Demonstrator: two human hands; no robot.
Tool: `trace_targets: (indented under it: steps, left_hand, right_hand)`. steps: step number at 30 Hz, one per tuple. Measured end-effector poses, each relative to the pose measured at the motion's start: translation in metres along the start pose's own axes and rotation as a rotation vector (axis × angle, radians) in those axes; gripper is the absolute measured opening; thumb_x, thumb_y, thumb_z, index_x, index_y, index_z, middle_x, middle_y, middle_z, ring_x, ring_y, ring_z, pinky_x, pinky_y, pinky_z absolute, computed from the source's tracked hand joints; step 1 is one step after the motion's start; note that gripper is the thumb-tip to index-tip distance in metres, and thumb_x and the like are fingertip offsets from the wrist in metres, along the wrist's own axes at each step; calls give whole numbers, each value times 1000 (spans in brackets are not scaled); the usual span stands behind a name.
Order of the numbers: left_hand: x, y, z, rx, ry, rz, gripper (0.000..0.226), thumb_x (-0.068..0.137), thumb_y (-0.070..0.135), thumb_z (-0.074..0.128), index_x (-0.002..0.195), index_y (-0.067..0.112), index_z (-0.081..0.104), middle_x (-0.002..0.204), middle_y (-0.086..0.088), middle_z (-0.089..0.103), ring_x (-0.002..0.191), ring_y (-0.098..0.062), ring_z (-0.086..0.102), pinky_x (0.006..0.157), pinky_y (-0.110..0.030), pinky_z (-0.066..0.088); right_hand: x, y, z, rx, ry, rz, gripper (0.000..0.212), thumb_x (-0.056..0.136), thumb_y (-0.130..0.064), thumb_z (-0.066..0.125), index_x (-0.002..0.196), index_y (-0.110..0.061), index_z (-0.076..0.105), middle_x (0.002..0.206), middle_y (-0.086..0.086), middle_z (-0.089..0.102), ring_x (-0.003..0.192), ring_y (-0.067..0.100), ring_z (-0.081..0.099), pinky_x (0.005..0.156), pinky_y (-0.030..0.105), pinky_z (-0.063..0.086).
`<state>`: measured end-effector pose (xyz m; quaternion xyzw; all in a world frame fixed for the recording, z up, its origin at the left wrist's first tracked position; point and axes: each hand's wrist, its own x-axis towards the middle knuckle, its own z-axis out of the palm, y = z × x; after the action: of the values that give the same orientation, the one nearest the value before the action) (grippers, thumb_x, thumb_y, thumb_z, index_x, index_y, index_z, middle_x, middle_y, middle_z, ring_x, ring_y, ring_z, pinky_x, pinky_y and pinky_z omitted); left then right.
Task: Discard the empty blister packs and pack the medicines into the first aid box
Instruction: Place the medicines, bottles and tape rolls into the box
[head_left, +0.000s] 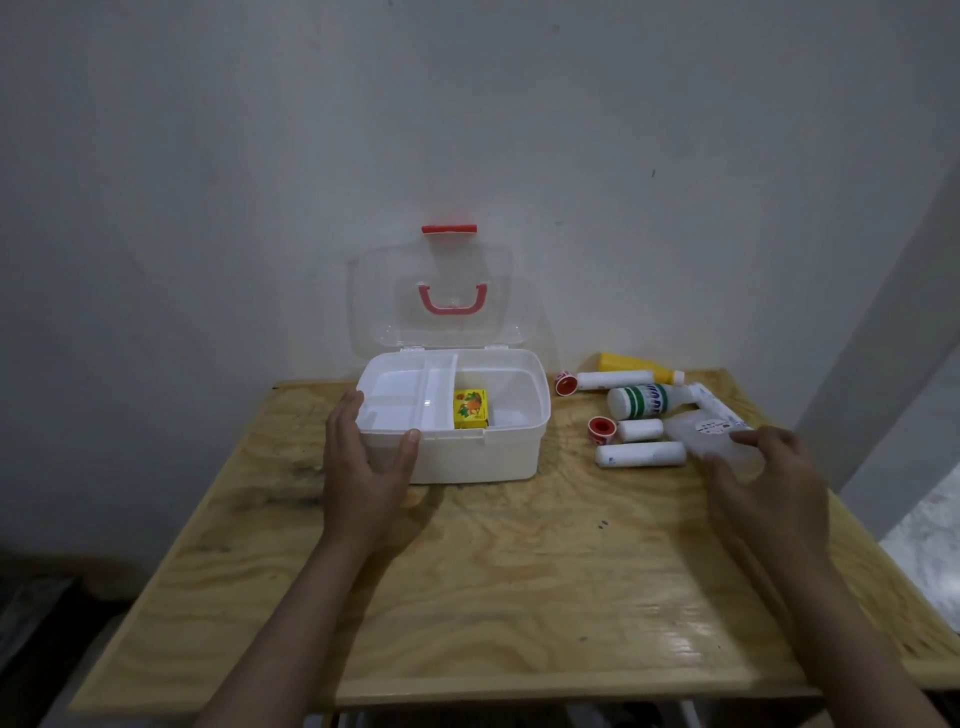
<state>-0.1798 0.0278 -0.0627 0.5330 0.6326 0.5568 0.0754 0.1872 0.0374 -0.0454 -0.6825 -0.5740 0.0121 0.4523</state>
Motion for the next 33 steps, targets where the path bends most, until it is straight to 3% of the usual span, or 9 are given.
trace_targets:
  steps: [9,17,21,23,27,33]
  left_hand:
    - [0,-1,0,-12,-7,-9,79,75,63,54,141,28,28,148,0,34,134,-18,35,97,-51,49]
    - [0,-1,1,-5,2,-2,74,79,54,57,141,28,28,148,-1,33,134,-19,34,98,-51,48]
    - [-1,-2,2,-2,10,8,73,79,54,58,141,28,27,149,-1,33,135,-18,34,100,-51,47]
    - [0,-3,3,-2,13,8,73,79,55,58,141,28,28,148,0,33,135,-18,34,99,-50,47]
    - [0,-4,2,-6,11,2,73,78,58,57,140,31,27,147,3,33,134,-17,35,98,-50,49]
    - [0,-2,1,1,18,-5,74,78,56,59,140,32,27,147,4,34,132,-15,36,97,-46,50]
  right_hand:
    - [9,-5,9,77,22,-12,31,74,-13,74,101,-1,65,110,21,57,107,32,53,89,26,35]
    - [7,-6,5,94,83,-53,30,72,-9,76,99,1,66,114,23,57,108,36,55,90,29,37]
    - [13,-11,-4,80,135,-131,30,70,-10,78,96,0,68,110,24,60,104,35,57,88,19,35]
    - [14,-22,-8,142,154,-156,28,69,-11,79,95,-2,69,109,22,61,101,31,59,85,20,39]
    - [16,-54,-11,395,81,-134,25,70,-15,79,93,-9,70,110,11,63,107,20,60,81,31,54]
    - [22,-119,2,543,-142,-259,22,70,-13,80,89,-16,69,107,7,65,105,14,61,78,12,52]
